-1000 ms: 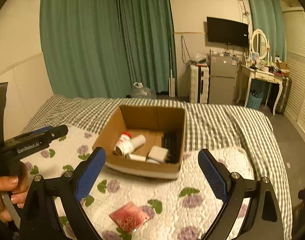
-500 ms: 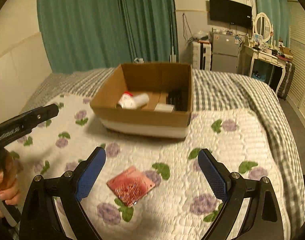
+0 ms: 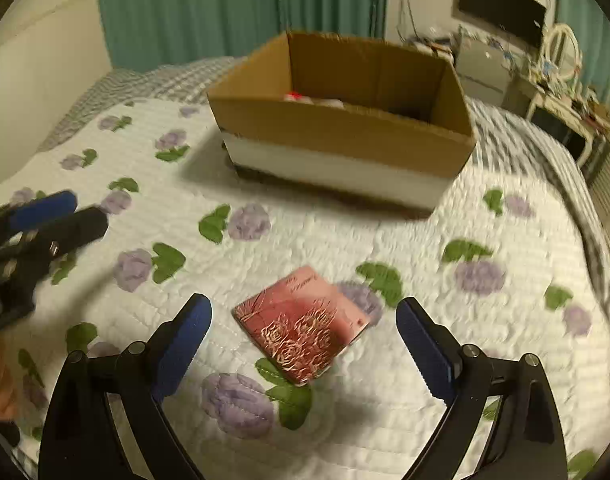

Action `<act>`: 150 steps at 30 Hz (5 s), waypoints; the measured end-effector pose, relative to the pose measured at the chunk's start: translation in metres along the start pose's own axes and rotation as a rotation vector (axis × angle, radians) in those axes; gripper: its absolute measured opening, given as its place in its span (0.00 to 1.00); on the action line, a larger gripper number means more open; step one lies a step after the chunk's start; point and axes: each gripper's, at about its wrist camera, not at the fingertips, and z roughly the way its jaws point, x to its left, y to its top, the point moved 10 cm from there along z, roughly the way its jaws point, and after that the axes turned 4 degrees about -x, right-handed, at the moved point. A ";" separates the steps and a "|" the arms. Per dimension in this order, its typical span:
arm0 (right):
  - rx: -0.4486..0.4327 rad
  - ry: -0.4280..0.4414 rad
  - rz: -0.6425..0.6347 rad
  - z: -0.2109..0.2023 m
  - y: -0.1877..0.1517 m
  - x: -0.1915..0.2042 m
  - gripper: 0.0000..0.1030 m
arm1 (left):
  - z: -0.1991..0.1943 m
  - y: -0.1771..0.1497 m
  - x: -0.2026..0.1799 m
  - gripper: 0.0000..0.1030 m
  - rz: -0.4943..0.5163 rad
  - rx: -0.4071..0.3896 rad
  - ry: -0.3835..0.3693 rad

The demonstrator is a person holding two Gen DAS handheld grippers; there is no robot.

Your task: Organize rigid objects

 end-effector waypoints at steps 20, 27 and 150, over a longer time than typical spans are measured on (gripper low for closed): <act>0.181 -0.153 0.392 0.079 -0.029 -0.017 0.78 | 0.044 -0.041 0.016 0.39 -0.059 0.128 -0.043; 0.145 -0.091 0.361 0.054 -0.038 -0.018 0.69 | 0.029 -0.038 0.014 0.32 -0.053 0.108 -0.062; -0.665 -0.176 0.075 -0.264 0.198 -0.026 1.00 | -0.189 0.217 -0.027 0.64 0.027 -0.613 -0.013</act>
